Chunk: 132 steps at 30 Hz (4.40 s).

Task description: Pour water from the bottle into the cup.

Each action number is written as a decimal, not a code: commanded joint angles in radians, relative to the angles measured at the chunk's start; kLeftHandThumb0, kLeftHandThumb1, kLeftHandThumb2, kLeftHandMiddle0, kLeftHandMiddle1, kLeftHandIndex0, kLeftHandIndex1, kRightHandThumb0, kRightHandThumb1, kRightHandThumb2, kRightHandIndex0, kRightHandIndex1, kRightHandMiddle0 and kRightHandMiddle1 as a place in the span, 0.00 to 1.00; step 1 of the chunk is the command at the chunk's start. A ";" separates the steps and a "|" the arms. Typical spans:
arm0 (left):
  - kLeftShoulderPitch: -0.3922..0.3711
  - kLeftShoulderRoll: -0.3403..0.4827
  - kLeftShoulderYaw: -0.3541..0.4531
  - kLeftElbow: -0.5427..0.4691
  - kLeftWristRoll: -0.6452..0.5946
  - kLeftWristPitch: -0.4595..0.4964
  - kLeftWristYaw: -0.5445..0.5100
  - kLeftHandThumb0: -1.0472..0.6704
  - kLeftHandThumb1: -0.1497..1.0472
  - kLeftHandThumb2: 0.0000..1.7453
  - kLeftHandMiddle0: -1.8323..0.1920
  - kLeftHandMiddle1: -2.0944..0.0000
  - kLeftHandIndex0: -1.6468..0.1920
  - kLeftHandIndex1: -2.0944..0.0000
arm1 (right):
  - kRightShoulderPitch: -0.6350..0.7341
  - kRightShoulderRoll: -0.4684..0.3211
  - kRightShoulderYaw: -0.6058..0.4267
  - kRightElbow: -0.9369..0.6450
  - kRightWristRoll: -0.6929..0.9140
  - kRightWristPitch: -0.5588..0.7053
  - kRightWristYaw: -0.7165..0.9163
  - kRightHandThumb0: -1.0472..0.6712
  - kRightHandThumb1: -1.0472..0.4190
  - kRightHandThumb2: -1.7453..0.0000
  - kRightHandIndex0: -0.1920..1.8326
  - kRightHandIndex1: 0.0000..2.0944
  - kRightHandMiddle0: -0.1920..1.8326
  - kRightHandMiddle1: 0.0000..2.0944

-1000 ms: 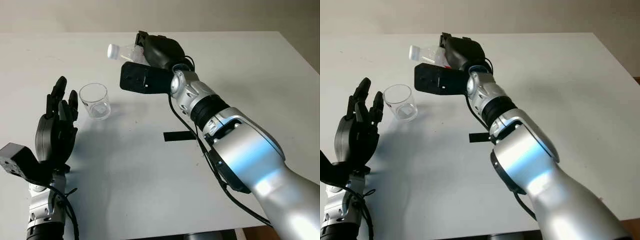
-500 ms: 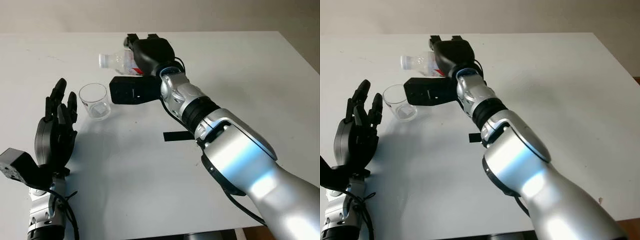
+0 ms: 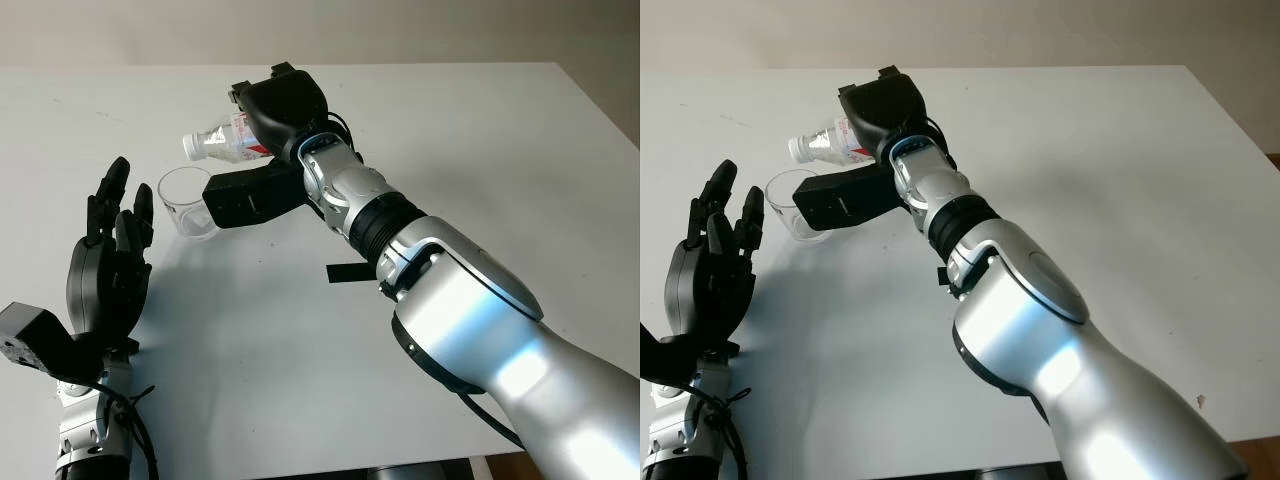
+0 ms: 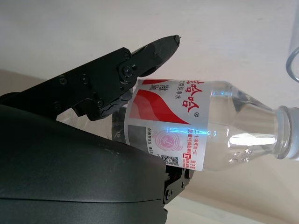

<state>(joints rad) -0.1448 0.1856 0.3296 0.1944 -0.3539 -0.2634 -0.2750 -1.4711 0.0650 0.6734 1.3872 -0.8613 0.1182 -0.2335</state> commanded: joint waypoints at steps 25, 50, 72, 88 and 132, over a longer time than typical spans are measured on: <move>0.017 -0.024 -0.003 0.038 -0.001 -0.025 0.007 0.11 1.00 0.31 0.89 1.00 1.00 0.77 | -0.044 -0.036 0.144 0.004 -0.136 -0.091 -0.115 0.40 0.05 0.97 0.32 1.00 0.18 0.62; 0.009 -0.025 -0.007 0.046 -0.001 -0.030 -0.004 0.11 1.00 0.31 0.89 1.00 1.00 0.76 | -0.043 -0.043 0.186 0.004 -0.180 -0.124 -0.150 0.41 0.05 0.97 0.33 1.00 0.25 0.36; 0.018 -0.022 -0.002 0.059 0.001 -0.043 -0.005 0.12 1.00 0.32 0.88 1.00 1.00 0.74 | -0.006 -0.052 -0.446 -0.034 0.454 -0.210 -0.058 0.54 0.00 0.93 0.43 1.00 0.26 0.99; 0.007 0.014 0.008 0.053 -0.023 0.002 -0.045 0.12 1.00 0.30 0.87 1.00 1.00 0.73 | 0.272 -0.154 -0.841 -0.165 0.934 -0.230 0.506 0.48 0.00 0.89 0.65 1.00 0.56 1.00; -0.005 0.034 0.034 0.048 -0.039 0.031 -0.086 0.12 1.00 0.32 0.89 1.00 1.00 0.78 | 0.949 -0.160 -0.673 -0.938 0.917 -0.140 0.514 0.47 0.00 0.79 0.51 1.00 0.09 1.00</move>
<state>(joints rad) -0.1629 0.2118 0.3595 0.2414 -0.3895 -0.2344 -0.3607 -0.5307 -0.1057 0.0182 0.4925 0.0315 -0.0508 0.2821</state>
